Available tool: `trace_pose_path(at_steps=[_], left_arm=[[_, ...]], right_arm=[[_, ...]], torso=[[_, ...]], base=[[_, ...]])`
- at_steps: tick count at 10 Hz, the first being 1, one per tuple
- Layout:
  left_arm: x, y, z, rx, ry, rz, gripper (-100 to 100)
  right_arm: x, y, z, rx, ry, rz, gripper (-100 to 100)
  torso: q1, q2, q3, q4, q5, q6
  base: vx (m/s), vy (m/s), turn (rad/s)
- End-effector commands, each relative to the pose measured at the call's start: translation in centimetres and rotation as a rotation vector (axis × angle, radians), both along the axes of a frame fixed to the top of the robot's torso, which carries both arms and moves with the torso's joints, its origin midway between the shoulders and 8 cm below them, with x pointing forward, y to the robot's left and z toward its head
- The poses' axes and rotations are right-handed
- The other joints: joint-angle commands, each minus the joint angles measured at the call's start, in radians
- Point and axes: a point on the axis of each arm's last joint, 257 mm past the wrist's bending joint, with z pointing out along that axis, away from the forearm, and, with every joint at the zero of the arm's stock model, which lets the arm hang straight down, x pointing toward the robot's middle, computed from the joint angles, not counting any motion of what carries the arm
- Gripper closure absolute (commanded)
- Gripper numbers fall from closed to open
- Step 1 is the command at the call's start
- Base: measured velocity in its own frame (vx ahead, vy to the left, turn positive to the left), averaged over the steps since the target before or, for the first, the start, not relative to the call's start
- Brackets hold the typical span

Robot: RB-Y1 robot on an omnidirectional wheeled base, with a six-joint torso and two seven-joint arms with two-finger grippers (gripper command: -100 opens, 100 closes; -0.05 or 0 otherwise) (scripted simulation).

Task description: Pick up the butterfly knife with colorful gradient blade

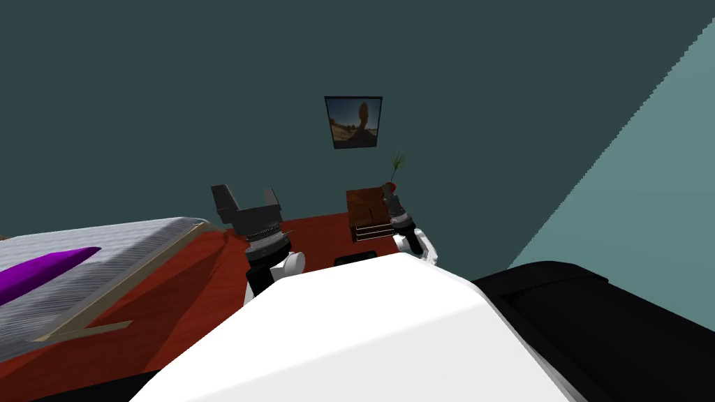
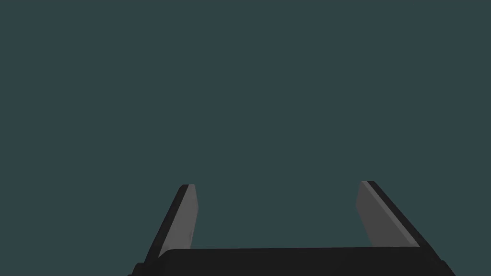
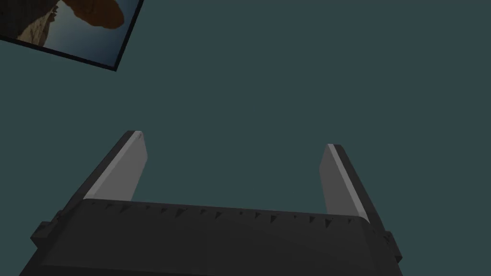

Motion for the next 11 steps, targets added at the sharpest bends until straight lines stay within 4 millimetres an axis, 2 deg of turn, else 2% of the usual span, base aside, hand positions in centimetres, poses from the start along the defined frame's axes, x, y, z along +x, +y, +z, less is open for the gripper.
trace_pose_path(at_steps=[1,2,4,5,6,7,8,9,10,11], left_arm=[[0.0,0.0,0.0,0.0,0.0,0.0,0],[0.0,0.0,0.0,0.0,0.0,0.0,0],[0.0,0.0,0.0,0.0,0.0,0.0,0],[0.0,0.0,0.0,0.0,0.0,0.0,0],[0.0,0.0,0.0,0.0,0.0,0.0,0],[0.0,0.0,0.0,0.0,0.0,0.0,0],[0.0,0.0,0.0,0.0,0.0,0.0,0],[0.0,0.0,0.0,0.0,0.0,0.0,0],[0.0,0.0,0.0,0.0,0.0,0.0,0],[0.0,0.0,0.0,0.0,0.0,0.0,0]], right_arm=[[0.9,1.4,-2.2,-0.081,0.03,0.013,-100],[1.0,1.3,-2.6,-0.083,0.039,0.011,-100],[1.9,3.8,-6.2,-0.211,0.086,0.042,-100],[2.2,3.8,-7.3,-0.233,0.102,0.036,-100],[2.4,5.0,-9.3,-0.3,0.125,0.054,-100],[2.5,5.0,-9.9,-0.315,0.133,0.051,-100],[2.6,6.2,-11.7,-0.386,0.144,0.071,-100],[2.8,6.2,-12.7,-0.403,0.161,0.068,-100],[2.7,7.3,-14.3,-0.47,0.167,0.09,-100],[2.8,7.2,-15.7,-0.495,0.188,0.086,-100]], torso=[[0.0,0.0,0.0,0.0,0.0,0.0],[0.001,0.0,0.0,0.0,0.0,-0.001],[0.001,-0.001,-0.001,0.0,0.0,-0.001],[0.0,-0.001,0.0,0.0,0.0,-0.001],[0.0,-0.001,0.0,0.0,0.0,0.0],[0.0,-0.001,0.0,0.0,0.0,0.0],[0.0,-0.001,-0.001,0.0,0.0,0.0],[0.0,-0.001,-0.001,0.0,0.0,-0.001],[0.001,-0.001,-0.001,0.0,0.0,0.0],[0.0,-0.001,-0.001,0.0,0.0,-0.001]], base=[[-0.01,-0.031,0.217],[-0.007,-0.032,0.105],[-0.009,-0.048,0.328],[-0.017,-0.053,0.142],[-0.01,-0.054,0.234],[-0.005,-0.044,0.14],[-0.01,-0.04,0.276],[-0.013,-0.041,0.15],[-0.017,-0.045,0.301],[-0.009,-0.047,0.148]])
